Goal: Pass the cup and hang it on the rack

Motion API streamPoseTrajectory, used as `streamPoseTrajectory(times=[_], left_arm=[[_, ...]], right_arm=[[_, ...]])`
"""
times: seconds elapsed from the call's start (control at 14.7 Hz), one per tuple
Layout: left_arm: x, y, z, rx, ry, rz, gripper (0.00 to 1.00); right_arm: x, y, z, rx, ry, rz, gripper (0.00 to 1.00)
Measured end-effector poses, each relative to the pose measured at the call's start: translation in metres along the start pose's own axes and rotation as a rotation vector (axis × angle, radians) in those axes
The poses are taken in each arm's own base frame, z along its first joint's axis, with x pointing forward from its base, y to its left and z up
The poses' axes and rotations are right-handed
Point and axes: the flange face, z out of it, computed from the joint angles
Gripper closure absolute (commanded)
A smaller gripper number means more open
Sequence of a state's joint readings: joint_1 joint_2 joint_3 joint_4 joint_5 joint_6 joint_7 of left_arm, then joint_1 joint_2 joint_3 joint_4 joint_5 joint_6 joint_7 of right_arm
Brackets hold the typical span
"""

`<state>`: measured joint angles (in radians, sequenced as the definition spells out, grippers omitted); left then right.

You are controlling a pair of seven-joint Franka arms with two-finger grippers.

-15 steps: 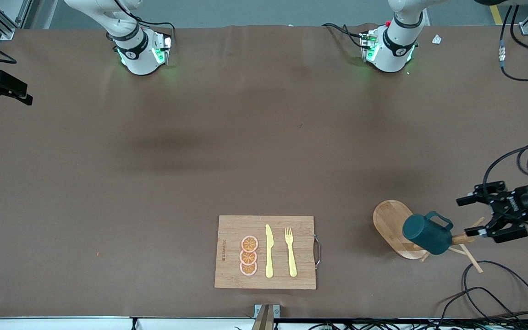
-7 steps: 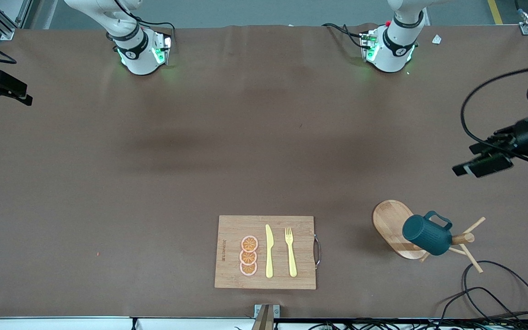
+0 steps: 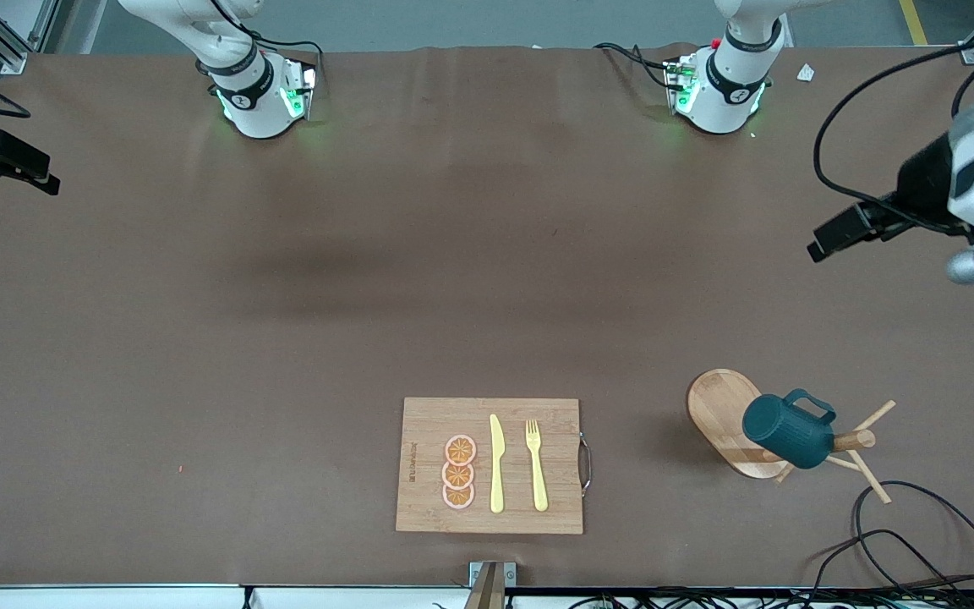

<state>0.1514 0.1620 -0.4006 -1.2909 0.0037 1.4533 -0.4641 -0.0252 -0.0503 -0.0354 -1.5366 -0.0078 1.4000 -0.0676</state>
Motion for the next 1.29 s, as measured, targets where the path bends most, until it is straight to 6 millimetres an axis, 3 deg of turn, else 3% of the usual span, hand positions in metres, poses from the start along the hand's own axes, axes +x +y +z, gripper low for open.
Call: streamPoseTrajectory(times=[0.14,0.41,0.81,1.02,1.29], left_arm=[[-0.009,-0.008,-0.001,0.039,0.006,0.082,0.00],[-0.022,-0.048,0.000,0.074,-0.010,0.154,0.00],[-0.061,-0.057,0.019,0.091,-0.030,0.195,0.00],[-0.070,-0.069,0.016,0.079,-0.026,0.206,0.00],[-0.073,-0.068,0.008,0.065,-0.005,0.215,0.00]], right_arm=[[0.000,0.000,0.000,0.000,0.000,0.000,0.00],[0.000,-0.001,0.000,0.000,-0.002,-0.001,0.00],[0.000,-0.016,0.000,-0.002,0.000,-0.027,0.00],[0.000,-0.014,-0.001,0.010,0.001,-0.022,0.00],[0.000,-0.011,-0.001,0.030,0.002,-0.015,0.00]])
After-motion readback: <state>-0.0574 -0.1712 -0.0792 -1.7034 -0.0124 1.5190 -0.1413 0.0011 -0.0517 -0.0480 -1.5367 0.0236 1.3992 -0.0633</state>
